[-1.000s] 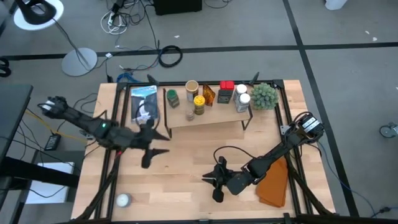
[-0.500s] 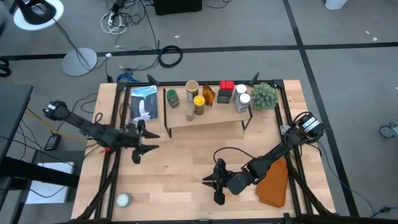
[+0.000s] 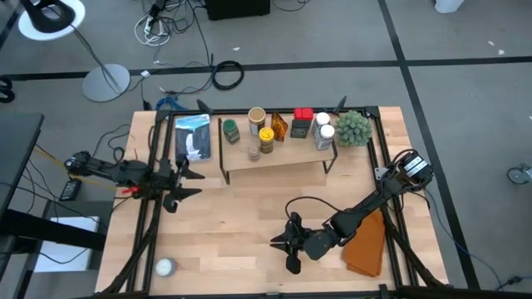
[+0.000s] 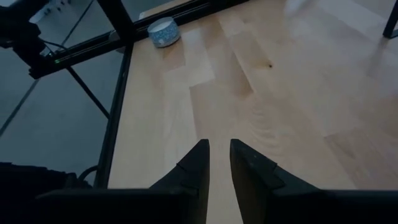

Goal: Shelf spices
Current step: Return to Home Position

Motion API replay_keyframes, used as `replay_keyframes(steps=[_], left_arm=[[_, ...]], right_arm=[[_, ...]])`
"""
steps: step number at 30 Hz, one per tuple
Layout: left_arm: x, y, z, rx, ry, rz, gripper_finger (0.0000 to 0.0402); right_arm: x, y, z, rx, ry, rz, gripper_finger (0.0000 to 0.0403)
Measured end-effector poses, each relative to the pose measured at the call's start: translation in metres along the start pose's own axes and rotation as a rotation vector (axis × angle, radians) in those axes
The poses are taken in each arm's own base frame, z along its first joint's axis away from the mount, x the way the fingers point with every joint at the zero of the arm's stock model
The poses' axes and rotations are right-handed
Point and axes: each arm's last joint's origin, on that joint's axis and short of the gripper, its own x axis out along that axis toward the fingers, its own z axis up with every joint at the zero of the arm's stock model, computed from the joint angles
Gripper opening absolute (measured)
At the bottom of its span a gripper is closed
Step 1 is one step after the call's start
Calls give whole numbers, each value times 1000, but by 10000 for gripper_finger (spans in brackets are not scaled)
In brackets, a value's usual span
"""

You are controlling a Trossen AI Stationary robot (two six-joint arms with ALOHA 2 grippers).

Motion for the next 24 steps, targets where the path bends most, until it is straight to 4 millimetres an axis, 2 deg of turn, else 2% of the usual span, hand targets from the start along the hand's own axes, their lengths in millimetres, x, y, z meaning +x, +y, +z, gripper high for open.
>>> replay_keyframes(steps=[5,24], left_arm=[[0,1,-12,28,-128,-69,220],[3,24,-23,40,-30,107,220]], right_arm=[[0,1,0,-1,0,2,64],[0,3,1,23,-1,44,64]])
